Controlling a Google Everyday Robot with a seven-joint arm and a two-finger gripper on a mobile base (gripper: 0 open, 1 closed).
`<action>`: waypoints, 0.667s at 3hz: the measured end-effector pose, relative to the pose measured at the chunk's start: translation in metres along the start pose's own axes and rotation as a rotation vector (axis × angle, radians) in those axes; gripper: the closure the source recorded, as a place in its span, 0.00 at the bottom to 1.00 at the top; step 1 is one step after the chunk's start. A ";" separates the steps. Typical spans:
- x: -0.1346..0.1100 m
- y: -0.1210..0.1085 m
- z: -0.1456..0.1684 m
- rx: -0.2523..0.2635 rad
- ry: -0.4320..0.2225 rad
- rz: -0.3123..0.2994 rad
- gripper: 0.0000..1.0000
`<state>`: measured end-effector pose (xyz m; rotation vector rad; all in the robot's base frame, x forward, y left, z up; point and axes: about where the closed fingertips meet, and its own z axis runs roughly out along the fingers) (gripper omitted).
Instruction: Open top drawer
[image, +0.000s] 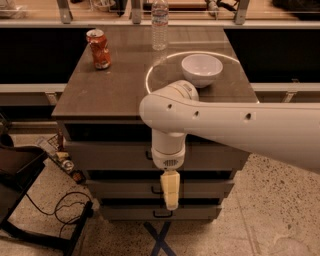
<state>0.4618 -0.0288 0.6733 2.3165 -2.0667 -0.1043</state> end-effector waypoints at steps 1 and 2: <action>-0.004 -0.007 0.006 -0.015 0.004 -0.012 0.00; -0.006 -0.012 0.015 -0.028 0.003 -0.017 0.18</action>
Offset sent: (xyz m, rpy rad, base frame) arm 0.0155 0.0113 -0.0255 -0.0024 0.0410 0.0243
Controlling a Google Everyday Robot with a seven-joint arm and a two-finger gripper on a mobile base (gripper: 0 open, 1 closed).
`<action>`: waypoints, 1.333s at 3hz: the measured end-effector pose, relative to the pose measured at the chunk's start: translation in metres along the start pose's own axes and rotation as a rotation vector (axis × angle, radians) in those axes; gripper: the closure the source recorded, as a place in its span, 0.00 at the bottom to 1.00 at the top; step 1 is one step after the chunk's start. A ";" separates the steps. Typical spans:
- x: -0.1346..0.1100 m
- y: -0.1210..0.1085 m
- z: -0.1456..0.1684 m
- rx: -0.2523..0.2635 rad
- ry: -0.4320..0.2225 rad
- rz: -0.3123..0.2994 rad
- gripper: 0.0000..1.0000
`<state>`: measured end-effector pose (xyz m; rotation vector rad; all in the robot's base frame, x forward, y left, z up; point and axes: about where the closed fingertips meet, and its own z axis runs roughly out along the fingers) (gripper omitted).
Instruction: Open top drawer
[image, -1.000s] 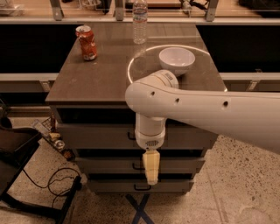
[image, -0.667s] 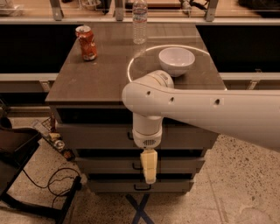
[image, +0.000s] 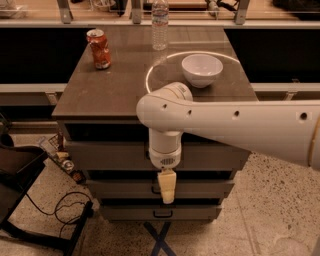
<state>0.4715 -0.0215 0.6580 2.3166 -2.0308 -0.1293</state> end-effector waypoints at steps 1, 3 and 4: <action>0.001 0.001 0.000 -0.001 0.001 0.000 0.42; 0.001 0.002 0.002 -0.003 0.003 0.000 0.88; 0.001 0.002 0.002 -0.003 0.003 0.000 1.00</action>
Offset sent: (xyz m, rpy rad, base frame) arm -0.0007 -0.0006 -0.0004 -0.0013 0.0008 -0.0001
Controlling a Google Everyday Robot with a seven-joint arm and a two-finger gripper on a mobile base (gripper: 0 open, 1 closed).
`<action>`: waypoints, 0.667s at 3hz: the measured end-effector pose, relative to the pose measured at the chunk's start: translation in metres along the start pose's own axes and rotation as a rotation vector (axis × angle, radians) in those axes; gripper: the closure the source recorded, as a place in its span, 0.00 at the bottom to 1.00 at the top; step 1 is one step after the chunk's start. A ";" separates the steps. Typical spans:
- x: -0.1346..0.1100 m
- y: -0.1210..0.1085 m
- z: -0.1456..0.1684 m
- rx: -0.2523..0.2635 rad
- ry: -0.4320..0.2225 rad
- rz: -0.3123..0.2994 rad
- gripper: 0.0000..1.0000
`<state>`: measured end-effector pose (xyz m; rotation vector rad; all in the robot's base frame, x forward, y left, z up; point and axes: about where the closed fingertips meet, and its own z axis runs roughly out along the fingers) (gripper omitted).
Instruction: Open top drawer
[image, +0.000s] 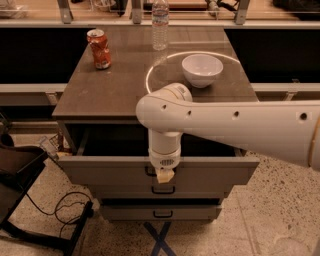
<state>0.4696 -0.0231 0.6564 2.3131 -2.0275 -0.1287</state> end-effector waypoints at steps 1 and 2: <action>0.000 0.000 0.000 0.000 0.000 0.000 1.00; 0.000 0.000 0.000 0.000 0.000 0.000 1.00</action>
Offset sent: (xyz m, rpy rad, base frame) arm -0.0246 0.0156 0.0152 -0.0480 -0.0878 0.0206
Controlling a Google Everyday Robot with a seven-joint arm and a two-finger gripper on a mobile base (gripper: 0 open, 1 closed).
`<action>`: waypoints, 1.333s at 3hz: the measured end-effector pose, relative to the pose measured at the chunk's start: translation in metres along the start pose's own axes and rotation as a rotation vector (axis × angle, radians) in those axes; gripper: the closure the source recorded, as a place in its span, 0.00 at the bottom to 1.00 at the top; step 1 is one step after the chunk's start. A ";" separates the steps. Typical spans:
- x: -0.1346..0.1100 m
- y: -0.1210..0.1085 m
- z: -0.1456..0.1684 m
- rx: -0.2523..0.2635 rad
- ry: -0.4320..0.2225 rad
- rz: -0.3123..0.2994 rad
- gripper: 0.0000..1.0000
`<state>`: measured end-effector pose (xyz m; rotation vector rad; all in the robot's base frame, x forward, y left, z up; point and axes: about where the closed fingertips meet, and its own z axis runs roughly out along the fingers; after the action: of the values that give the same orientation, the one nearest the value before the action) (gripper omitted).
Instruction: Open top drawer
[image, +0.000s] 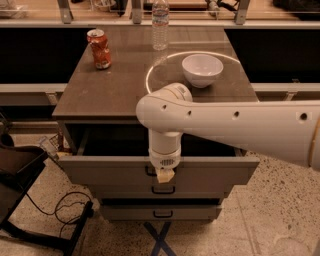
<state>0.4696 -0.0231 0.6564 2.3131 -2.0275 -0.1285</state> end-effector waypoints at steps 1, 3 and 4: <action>0.000 0.000 0.000 0.000 0.000 0.000 1.00; 0.000 0.000 0.000 0.000 0.000 0.000 1.00; 0.000 0.000 0.000 0.000 0.000 0.000 1.00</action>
Offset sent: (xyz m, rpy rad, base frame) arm -0.0344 0.0229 0.0566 -0.0719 -0.2182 0.0410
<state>0.4695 -0.0231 0.6566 2.3134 -2.0276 -0.1278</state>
